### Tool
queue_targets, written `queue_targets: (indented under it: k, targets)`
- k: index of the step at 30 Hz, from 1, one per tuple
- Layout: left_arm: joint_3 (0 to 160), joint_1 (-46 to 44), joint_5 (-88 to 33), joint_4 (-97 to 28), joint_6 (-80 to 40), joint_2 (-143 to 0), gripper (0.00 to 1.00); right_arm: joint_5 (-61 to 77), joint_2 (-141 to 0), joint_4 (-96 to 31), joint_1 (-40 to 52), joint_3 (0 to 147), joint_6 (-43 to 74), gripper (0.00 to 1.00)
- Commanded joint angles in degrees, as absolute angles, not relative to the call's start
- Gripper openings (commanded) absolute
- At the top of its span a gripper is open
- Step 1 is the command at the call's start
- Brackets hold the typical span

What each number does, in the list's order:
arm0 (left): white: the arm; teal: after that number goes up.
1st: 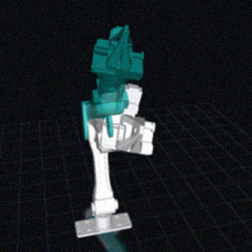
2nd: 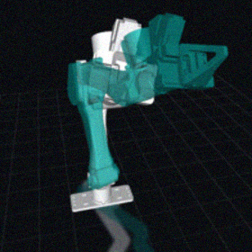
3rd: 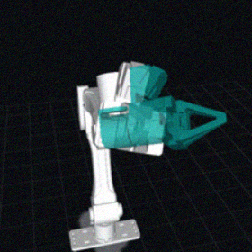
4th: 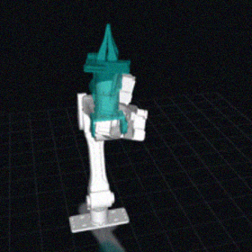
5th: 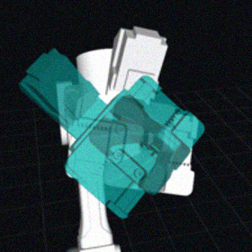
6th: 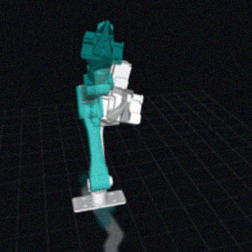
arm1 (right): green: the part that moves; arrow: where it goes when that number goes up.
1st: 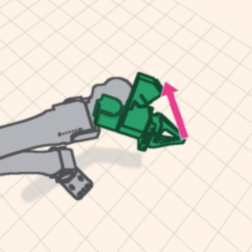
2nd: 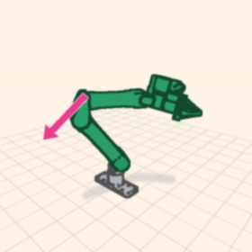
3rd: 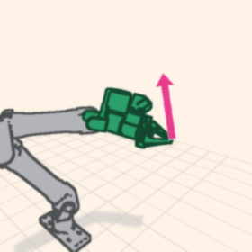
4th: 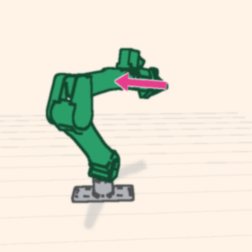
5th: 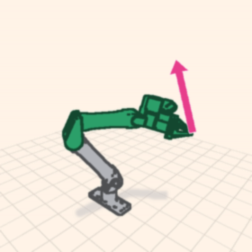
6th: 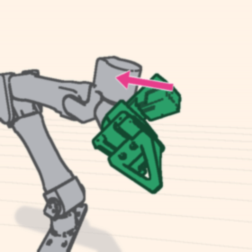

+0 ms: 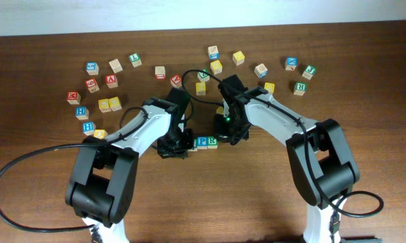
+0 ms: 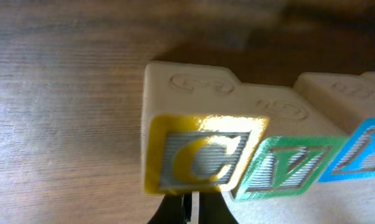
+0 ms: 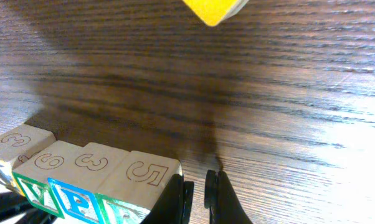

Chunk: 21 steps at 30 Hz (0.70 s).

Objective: Spell out CVPR
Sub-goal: 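Push the row ends inward with both grippers to close gaps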

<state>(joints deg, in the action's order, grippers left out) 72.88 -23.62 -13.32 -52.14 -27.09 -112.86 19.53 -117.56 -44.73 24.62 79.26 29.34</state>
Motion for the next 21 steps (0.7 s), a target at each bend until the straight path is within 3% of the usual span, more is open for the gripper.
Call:
queue_targets:
  k: [1,17,21]
  targets:
    - [74.0,-23.7,-13.8,-49.6,-28.0,-113.4,0.0,19.0,-117.7,-45.1,24.3,79.1,28.8,0.1]
    - [77.5,-26.0,-10.5,-54.7,-27.1,-112.5,0.0,17.7,-117.7,-45.7,24.3,79.1,27.2,0.13]
    - [78.9,-26.5,-16.9,-56.4,-27.1,-112.2,0.0,17.7,-117.7,-45.6,24.3,79.1,27.2,0.13]
